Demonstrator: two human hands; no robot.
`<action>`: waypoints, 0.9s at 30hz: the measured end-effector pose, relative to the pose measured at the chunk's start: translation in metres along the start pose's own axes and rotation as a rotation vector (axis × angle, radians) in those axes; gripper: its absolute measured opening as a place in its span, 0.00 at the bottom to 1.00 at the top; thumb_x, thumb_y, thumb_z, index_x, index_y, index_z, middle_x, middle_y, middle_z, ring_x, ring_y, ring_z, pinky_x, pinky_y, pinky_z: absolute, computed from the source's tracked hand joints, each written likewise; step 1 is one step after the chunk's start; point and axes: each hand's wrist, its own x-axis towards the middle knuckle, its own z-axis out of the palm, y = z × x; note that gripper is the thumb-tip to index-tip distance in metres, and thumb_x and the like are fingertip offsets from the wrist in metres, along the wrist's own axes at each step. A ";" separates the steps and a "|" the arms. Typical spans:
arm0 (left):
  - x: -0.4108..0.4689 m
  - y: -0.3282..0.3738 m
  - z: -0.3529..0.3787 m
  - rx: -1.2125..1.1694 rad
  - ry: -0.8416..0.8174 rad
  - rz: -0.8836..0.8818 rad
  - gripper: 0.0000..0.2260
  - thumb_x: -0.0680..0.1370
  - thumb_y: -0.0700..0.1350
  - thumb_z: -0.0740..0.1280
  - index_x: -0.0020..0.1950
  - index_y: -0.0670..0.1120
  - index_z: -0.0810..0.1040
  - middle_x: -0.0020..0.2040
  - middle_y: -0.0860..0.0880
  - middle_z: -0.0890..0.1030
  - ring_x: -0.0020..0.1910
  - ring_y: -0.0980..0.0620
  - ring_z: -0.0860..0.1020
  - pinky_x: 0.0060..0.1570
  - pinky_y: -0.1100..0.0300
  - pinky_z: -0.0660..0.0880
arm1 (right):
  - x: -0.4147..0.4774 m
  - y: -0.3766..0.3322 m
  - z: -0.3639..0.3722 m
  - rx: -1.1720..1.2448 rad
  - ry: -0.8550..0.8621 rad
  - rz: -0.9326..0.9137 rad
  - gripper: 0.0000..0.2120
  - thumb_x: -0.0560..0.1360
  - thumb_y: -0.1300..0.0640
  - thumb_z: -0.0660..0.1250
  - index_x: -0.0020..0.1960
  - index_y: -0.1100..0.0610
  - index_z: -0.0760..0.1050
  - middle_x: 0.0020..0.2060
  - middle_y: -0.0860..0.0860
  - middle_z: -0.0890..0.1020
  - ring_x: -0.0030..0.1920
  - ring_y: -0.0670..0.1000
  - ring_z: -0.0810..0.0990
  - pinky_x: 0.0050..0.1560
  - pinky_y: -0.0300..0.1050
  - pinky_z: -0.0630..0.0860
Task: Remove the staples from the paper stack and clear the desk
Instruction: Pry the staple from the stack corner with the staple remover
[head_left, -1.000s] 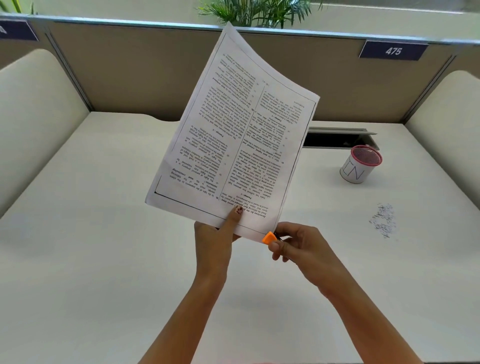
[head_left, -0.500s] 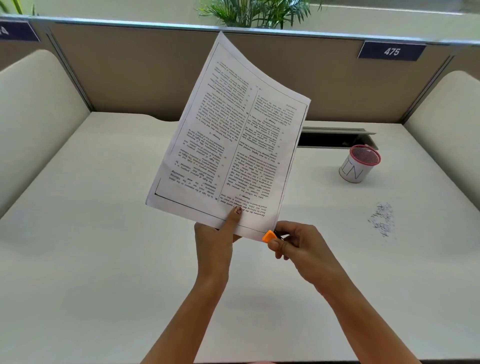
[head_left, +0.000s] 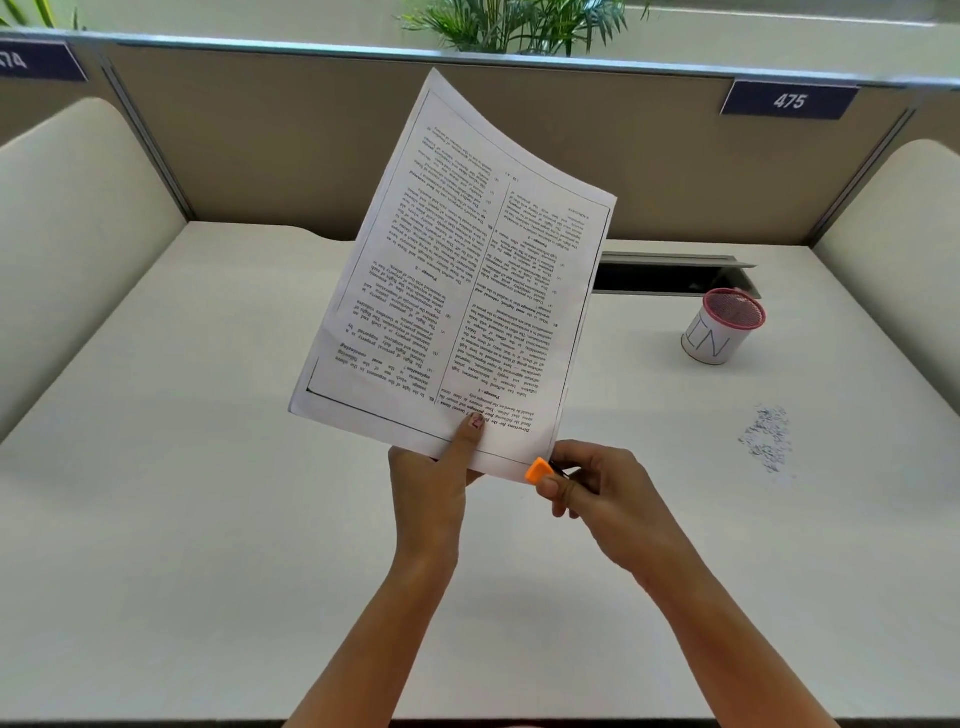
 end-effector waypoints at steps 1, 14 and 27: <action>0.000 0.000 0.000 -0.001 0.000 -0.001 0.23 0.75 0.36 0.69 0.60 0.61 0.71 0.57 0.56 0.80 0.52 0.58 0.82 0.44 0.57 0.81 | 0.000 0.001 0.000 0.000 0.001 0.002 0.08 0.73 0.62 0.69 0.49 0.52 0.81 0.38 0.45 0.83 0.31 0.46 0.76 0.37 0.42 0.71; -0.003 0.002 0.000 -0.019 -0.002 -0.006 0.21 0.75 0.36 0.70 0.57 0.62 0.72 0.57 0.54 0.81 0.54 0.53 0.82 0.47 0.54 0.81 | -0.014 -0.009 -0.010 0.097 -0.181 0.023 0.09 0.79 0.52 0.61 0.50 0.53 0.79 0.30 0.44 0.77 0.31 0.44 0.71 0.30 0.28 0.65; -0.009 0.002 0.001 -0.071 0.094 -0.015 0.19 0.74 0.37 0.71 0.56 0.59 0.74 0.54 0.57 0.82 0.51 0.57 0.82 0.46 0.57 0.81 | -0.015 -0.008 -0.010 0.312 -0.172 0.038 0.20 0.74 0.45 0.61 0.55 0.61 0.65 0.35 0.44 0.75 0.31 0.49 0.69 0.29 0.36 0.62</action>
